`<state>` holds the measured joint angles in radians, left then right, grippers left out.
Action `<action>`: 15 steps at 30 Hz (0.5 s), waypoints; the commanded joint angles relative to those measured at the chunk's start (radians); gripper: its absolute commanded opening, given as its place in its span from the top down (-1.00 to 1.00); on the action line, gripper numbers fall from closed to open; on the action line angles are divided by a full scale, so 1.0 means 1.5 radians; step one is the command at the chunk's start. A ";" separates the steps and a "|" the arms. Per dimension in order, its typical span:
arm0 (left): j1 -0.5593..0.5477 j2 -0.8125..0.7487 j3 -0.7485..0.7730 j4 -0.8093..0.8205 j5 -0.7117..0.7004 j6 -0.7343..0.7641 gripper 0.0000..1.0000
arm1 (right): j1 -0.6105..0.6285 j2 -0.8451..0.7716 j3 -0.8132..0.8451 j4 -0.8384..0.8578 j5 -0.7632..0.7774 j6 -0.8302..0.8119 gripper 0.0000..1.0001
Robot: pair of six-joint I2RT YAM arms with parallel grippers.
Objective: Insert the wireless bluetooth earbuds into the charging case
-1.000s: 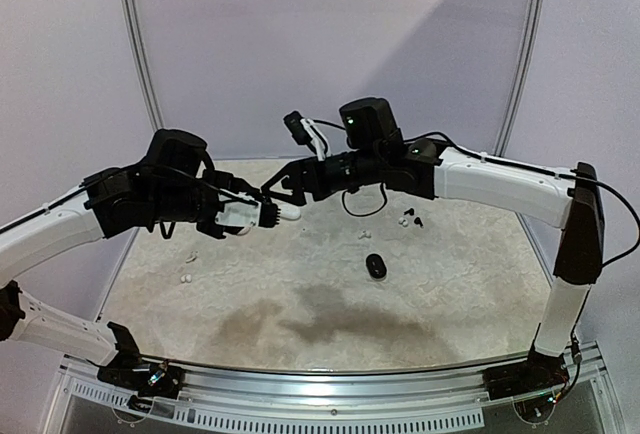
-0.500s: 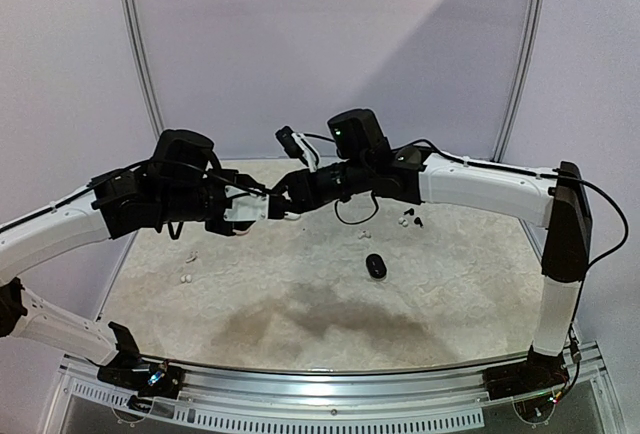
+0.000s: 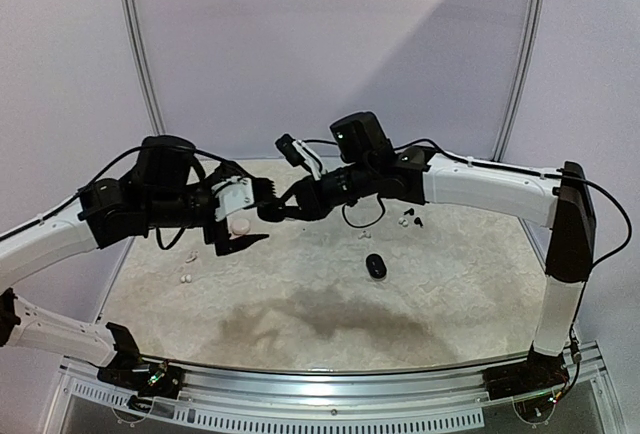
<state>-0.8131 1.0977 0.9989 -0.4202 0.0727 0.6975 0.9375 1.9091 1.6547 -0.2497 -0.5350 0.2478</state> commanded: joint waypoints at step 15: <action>0.122 -0.186 -0.363 0.543 0.366 -0.533 -0.43 | 0.002 -0.070 -0.065 0.180 -0.164 -0.264 1.00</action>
<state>-0.6399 0.8558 0.5007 0.2329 0.6067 0.0029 0.9356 1.7454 1.5002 -0.0216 -0.7124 -0.1093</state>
